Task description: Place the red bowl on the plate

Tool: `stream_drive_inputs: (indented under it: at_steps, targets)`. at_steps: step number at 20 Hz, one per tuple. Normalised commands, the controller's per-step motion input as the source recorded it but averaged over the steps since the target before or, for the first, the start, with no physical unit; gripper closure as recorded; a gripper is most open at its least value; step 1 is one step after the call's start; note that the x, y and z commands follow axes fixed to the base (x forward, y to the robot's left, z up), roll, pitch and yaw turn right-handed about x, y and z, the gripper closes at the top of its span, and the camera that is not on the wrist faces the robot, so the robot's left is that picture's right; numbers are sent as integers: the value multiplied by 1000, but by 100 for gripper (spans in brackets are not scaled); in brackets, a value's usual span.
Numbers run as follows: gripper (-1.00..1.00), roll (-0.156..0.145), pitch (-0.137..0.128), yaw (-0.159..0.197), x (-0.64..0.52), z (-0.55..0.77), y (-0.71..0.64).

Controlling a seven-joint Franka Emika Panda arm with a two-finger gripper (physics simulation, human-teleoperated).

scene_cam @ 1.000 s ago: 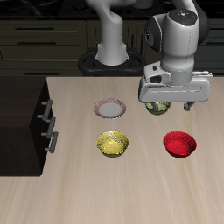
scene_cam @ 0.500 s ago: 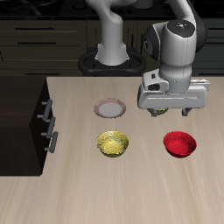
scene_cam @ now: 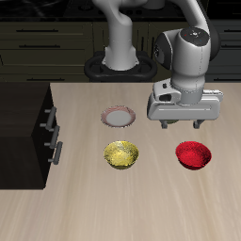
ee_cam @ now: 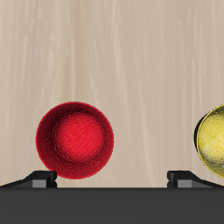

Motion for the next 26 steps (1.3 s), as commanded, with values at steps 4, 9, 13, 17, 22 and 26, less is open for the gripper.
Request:
stream_drive_inputs:
  at_steps: [4,9,13,17,22,26]
  targets:
    - [-100,13,51,-40,21,-270,-3]
    - [-100,13,20,-16,-36,-177,38]
    - [-100,1,0,-15,-43,-157,16]
    - [-100,-6,-6,9,-7,-125,5]
    - [-100,-3,-27,32,-43,-126,53]
    - [-100,-4,-6,27,-57,-151,24]
